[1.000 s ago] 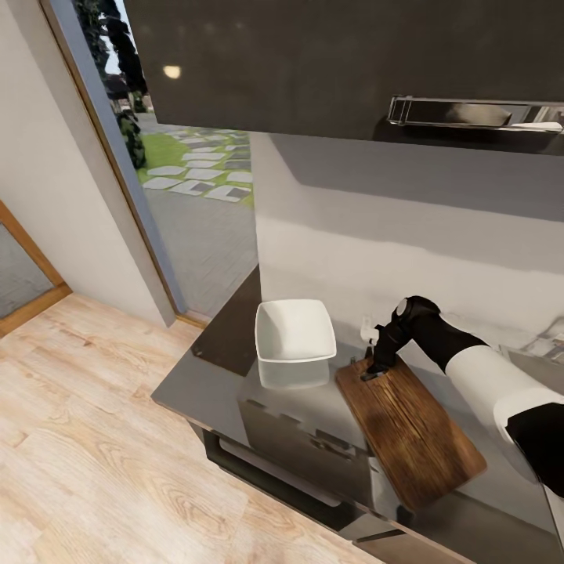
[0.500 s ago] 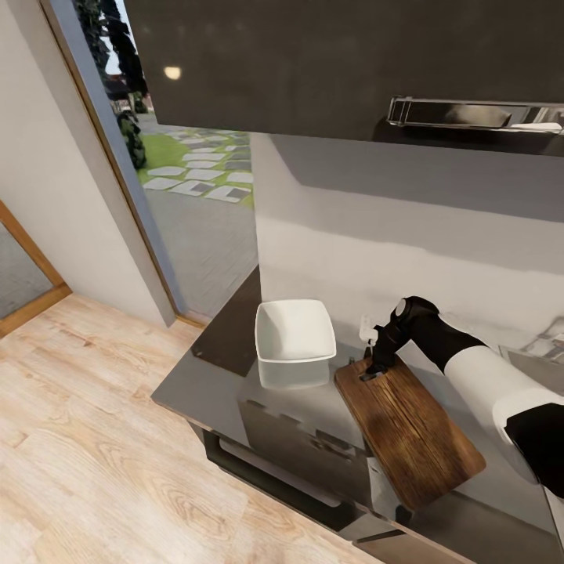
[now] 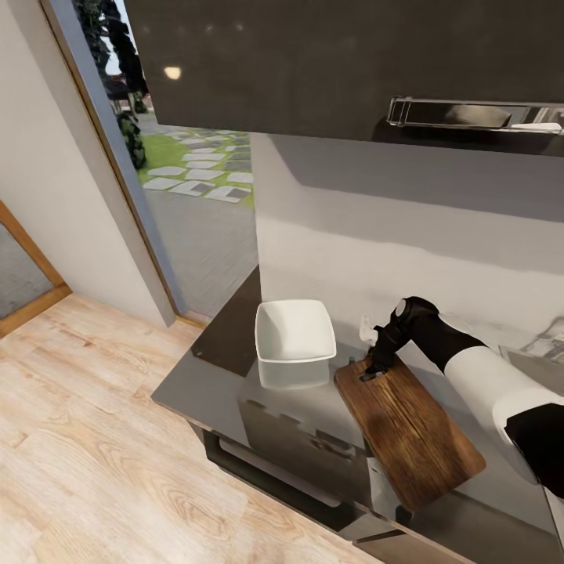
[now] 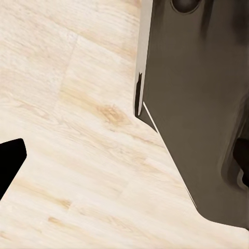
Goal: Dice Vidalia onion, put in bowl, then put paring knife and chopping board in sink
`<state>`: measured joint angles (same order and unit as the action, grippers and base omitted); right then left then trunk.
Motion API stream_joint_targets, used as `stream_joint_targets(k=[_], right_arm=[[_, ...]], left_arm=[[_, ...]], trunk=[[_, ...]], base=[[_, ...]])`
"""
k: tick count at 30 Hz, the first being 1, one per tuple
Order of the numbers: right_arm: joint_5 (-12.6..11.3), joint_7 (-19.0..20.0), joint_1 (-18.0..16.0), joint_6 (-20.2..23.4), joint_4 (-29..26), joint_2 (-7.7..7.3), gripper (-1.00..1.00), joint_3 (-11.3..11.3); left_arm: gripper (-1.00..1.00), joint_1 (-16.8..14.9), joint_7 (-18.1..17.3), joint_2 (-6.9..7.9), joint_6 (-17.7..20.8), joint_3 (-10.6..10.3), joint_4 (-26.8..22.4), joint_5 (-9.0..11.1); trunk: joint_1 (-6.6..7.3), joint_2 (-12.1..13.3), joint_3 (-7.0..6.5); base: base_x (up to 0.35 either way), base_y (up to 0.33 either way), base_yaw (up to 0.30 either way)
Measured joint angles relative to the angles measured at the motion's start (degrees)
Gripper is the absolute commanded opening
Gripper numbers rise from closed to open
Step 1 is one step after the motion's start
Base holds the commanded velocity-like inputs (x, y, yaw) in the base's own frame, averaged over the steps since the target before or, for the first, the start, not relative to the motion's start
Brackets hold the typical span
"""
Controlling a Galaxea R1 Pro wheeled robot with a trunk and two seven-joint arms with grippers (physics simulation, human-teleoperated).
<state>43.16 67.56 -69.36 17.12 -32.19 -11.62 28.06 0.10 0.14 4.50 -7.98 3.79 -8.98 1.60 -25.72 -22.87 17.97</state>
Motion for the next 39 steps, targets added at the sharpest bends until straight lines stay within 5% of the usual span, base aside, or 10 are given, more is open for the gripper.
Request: stream_joint_targets(k=[39], right_arm=[[0.02, -0.29, 0.13, 0.05, -0.04, 0.13, -1.0, -0.12]], left_arm=[[1.0, -0.01, 0.0, 0.0, 0.0, -0.1, 0.07, -0.01]], trunk=[[-0.01, 0.02, -0.14]], base=[[0.0, 0.0, 0.0]])
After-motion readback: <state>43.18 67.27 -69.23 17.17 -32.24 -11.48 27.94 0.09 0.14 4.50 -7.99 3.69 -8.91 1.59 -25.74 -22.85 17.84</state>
